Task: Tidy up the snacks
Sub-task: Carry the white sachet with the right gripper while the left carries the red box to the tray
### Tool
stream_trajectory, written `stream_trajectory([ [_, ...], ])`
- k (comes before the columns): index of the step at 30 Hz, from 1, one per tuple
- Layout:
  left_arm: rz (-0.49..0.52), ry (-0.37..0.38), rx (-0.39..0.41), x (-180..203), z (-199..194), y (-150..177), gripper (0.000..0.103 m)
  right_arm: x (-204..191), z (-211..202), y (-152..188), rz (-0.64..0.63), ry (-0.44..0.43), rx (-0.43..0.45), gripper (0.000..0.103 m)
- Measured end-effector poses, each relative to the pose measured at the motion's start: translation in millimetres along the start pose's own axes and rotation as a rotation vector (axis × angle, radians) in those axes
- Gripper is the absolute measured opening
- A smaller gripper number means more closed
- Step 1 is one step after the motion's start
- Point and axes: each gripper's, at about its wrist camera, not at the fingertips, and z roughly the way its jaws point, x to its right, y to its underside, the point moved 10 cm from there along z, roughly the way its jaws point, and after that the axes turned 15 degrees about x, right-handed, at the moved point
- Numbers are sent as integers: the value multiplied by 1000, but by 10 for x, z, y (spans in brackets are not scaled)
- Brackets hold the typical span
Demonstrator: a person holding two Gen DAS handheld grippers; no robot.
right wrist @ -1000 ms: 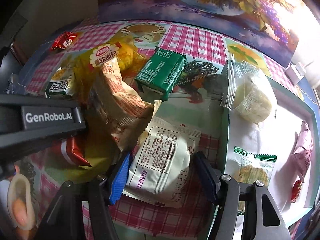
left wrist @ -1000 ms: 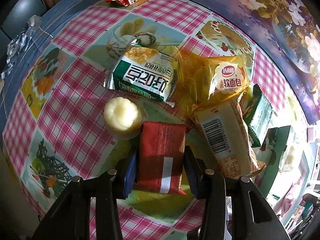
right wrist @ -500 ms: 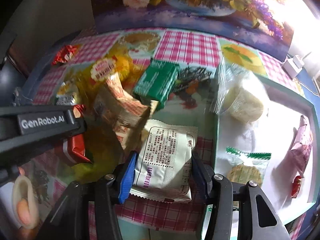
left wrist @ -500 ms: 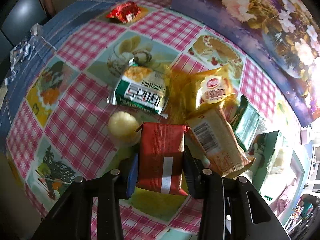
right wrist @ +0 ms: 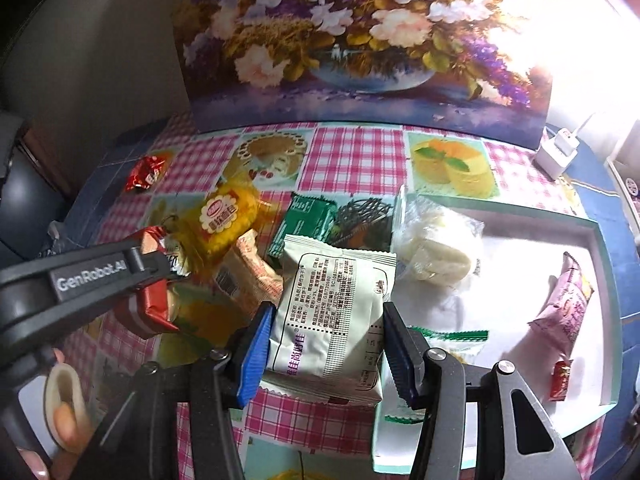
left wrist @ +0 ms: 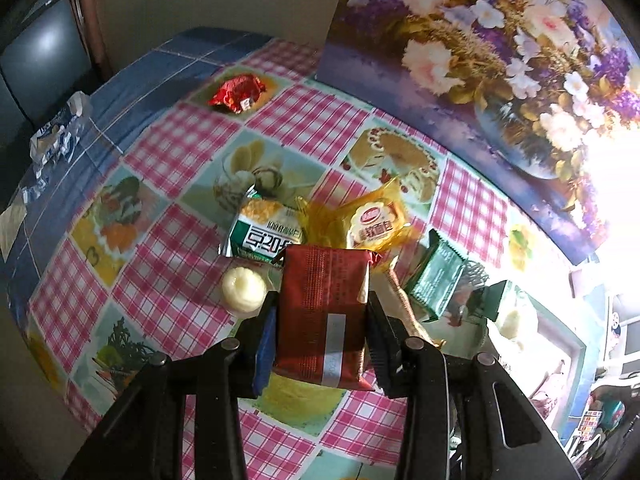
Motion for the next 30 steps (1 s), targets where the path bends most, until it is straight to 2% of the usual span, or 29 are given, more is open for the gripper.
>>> stream_trajectory([
  [7,35,37,3,241,-20,31,42,254,-50,-64,57,33,19,56],
  [19,164,97,15,780,-154,179,42,1265,-195,-65,239,192,38,56],
  [30,346,195,-3,1548,-306,603,42,1956,-375,15,368,323,77,56],
])
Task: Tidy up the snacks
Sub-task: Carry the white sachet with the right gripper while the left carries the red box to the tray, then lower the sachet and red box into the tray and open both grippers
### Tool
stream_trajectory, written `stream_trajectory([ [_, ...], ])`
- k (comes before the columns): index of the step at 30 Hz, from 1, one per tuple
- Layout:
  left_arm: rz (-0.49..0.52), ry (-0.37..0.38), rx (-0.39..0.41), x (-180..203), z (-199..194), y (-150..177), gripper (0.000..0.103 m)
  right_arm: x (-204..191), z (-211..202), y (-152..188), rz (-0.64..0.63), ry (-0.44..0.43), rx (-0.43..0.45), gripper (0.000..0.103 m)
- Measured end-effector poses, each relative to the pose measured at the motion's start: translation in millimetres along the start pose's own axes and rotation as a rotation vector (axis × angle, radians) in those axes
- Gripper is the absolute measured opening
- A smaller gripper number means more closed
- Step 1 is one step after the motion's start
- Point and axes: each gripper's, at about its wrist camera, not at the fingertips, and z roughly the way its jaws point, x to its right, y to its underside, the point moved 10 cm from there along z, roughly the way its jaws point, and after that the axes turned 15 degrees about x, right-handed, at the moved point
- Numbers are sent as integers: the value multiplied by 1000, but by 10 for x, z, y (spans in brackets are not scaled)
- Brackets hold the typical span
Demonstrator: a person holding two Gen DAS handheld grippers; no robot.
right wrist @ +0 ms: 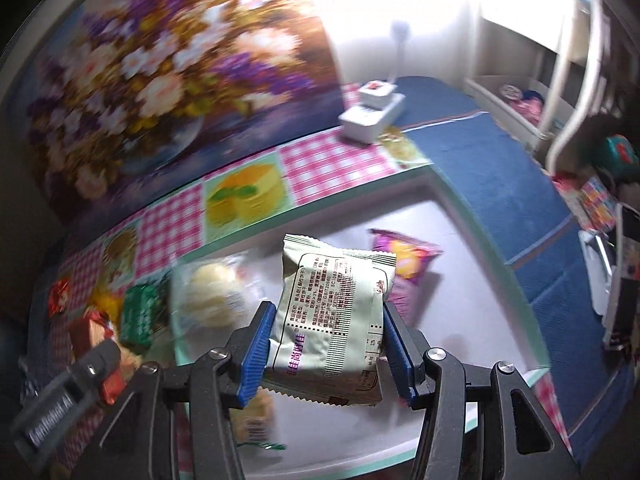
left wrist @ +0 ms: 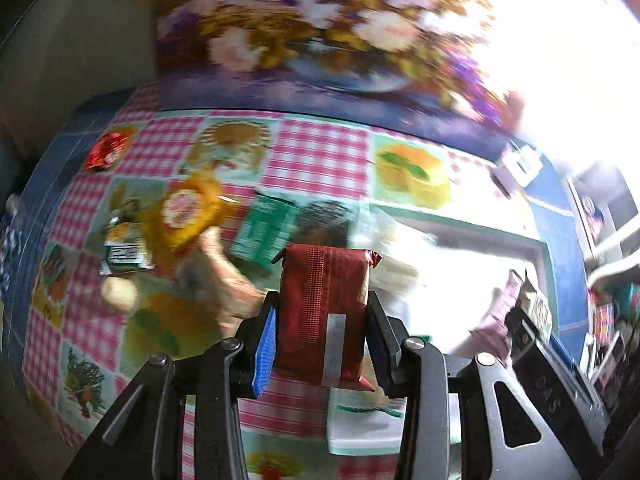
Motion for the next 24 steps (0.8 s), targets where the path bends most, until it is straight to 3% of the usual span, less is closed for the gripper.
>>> stream_trajectory([
  [5,92,65,-34,445,44,189,42,327,-22,-92,48,77,43,56],
  [12,213,112,-52,893,101,420,43,764,53,-56,127,150,32,56],
  [24,262,102,-64,1040,218,556,42,930,256,243,152,184,-62,56],
])
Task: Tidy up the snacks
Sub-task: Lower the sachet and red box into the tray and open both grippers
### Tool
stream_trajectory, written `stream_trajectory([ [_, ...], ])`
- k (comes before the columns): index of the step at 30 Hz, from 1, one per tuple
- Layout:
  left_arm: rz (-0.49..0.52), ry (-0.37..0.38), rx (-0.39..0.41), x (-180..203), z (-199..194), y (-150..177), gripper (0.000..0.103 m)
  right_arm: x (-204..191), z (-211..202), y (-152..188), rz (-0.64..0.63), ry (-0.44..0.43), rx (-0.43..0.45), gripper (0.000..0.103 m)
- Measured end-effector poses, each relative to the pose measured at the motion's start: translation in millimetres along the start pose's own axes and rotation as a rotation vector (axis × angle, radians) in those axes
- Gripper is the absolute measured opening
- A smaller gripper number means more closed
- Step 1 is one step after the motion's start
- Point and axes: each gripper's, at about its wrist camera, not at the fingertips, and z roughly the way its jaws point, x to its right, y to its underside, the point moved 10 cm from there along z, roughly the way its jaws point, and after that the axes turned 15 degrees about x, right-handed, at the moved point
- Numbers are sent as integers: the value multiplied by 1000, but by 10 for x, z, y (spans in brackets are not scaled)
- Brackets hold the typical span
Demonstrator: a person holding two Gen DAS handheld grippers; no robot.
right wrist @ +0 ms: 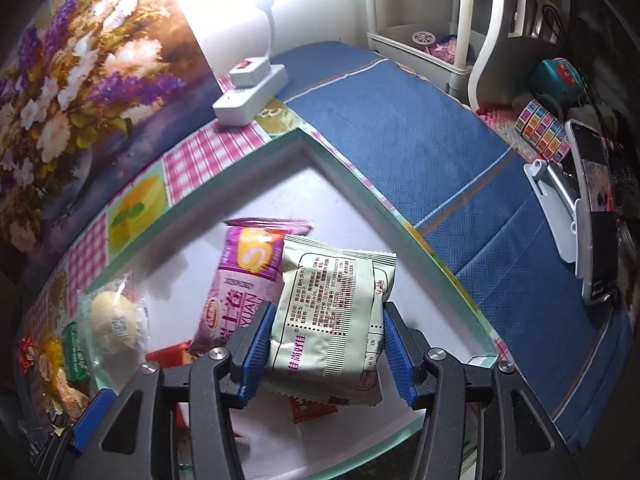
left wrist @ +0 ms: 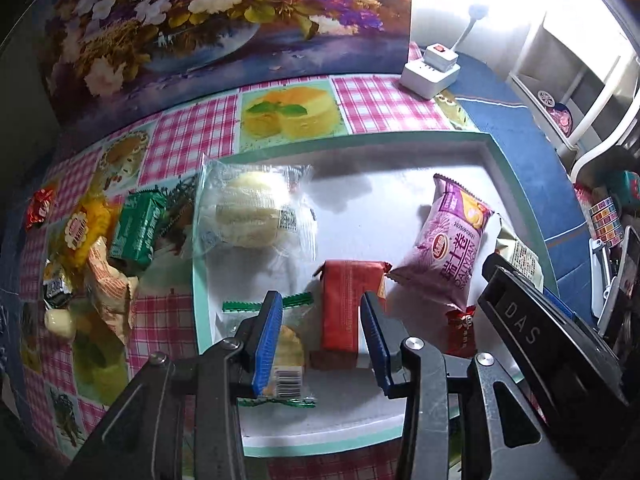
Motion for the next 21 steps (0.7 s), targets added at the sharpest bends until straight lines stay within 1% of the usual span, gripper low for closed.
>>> stream_trajectory([
  [5,-7,-12,18,-52,-26,-46,42,-13,13,12,-7,4,-10,57],
  [9,-19,-20,14,-86,-23,-45,44,-41,23,29,-10,2,-16,57],
  [10,-20,-22,11,-94,-18,-40,48,-38,23,26,-11,6,-15,59],
  [11,-22,-23,9,-100,-11,-40,52,-27,21,19,-13,13,-13,69],
  [12,-24,-27,7,-115,-9,-38,57,-20,19,12,-14,18,-10,73],
  [13,-25,-34,7,-134,-9,-39,60,-8,15,4,-14,25,-6,78],
  [14,-27,-35,8,-146,-12,-42,60,3,9,-5,-12,28,-1,82],
  [16,-36,-36,9,-170,-19,-50,60,7,11,-4,-13,30,-2,85],
  [18,-40,-46,12,-196,-24,-55,60,4,23,12,-16,33,-9,91],
  [20,-43,-56,13,-226,-26,-59,65,-2,31,25,-18,35,-13,93],
  [21,-48,-62,13,-249,-26,-60,71,-2,34,25,-19,36,-14,93],
])
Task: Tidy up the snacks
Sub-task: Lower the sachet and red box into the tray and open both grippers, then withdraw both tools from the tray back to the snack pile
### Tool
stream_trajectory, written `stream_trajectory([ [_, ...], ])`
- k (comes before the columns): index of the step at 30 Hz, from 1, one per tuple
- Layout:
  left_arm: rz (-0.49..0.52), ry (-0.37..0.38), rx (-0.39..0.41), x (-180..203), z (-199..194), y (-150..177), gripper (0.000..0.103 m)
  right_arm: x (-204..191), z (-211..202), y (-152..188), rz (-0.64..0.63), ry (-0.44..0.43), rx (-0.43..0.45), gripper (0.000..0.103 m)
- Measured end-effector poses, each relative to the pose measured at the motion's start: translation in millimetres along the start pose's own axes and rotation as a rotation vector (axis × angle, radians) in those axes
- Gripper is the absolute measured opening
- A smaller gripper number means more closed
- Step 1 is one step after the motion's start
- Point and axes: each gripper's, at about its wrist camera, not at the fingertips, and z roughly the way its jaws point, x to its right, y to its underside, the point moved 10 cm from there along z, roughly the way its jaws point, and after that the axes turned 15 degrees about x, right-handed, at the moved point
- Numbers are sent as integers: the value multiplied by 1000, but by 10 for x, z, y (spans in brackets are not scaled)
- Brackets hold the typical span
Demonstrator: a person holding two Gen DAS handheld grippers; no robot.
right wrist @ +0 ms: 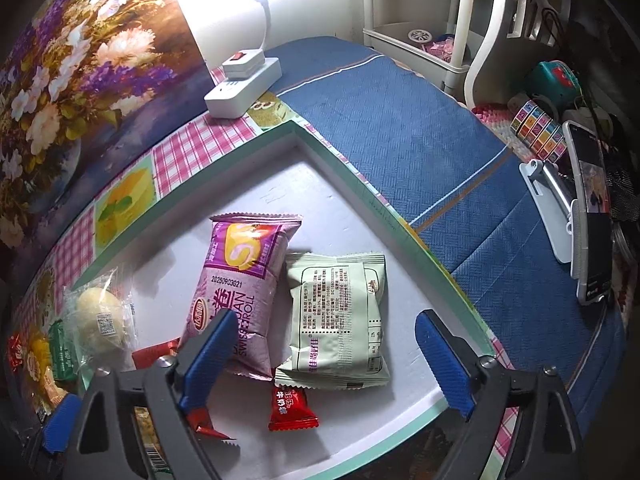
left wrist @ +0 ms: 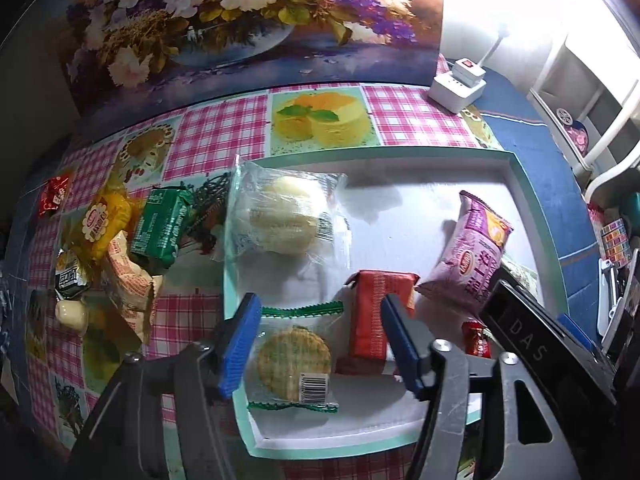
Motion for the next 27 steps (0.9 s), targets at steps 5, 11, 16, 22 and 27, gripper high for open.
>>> stream_trajectory([
  [5,-55,-37,-2,-193,43,-20,97,63,-7,-37,29,8,19,103],
  [11,-110,-103,8,-474,74,-17,101,-40,-7,-13,13,-21,15,103],
  [16,-159,-121,37,-642,68,-52,103,-87,-31,-29,3,-29,28,103],
  [22,-193,-131,38,-791,66,-65,103,-144,-53,-50,-6,-39,46,103],
  [27,-218,-168,17,-1108,69,-27,103,-232,-102,-66,-42,-50,51,103],
])
